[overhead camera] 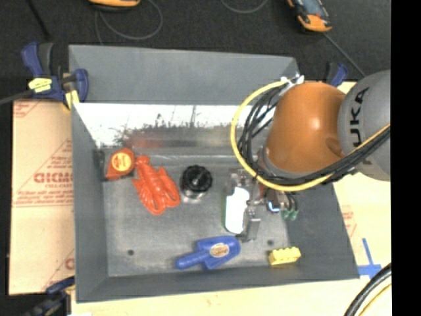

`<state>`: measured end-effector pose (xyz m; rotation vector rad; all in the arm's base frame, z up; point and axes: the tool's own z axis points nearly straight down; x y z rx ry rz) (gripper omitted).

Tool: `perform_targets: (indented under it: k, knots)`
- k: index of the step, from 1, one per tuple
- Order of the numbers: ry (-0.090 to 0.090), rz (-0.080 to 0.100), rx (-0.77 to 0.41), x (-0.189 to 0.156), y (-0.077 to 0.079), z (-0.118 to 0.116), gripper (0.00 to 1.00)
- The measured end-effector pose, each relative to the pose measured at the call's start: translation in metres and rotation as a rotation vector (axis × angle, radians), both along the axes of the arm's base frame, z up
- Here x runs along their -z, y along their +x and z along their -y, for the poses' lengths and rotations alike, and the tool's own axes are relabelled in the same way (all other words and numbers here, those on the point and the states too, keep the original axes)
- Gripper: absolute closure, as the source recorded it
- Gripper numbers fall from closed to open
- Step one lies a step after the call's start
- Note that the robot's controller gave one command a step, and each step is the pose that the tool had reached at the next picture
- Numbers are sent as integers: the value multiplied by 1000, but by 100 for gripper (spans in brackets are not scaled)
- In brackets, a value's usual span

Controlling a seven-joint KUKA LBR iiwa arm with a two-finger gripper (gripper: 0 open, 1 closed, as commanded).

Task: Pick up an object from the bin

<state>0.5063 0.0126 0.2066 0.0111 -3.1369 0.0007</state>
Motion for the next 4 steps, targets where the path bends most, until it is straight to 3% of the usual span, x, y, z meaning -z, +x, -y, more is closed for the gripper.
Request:
perform_targets:
  k: [1,2,3,4]
  knots:
    - [0,8,0,-4,1,0,0]
    - [0,15,-50,33,8,9,0]
    - [0,8,-135,73,-20,8,0]
    - [0,6,-232,103,-20,11,0]
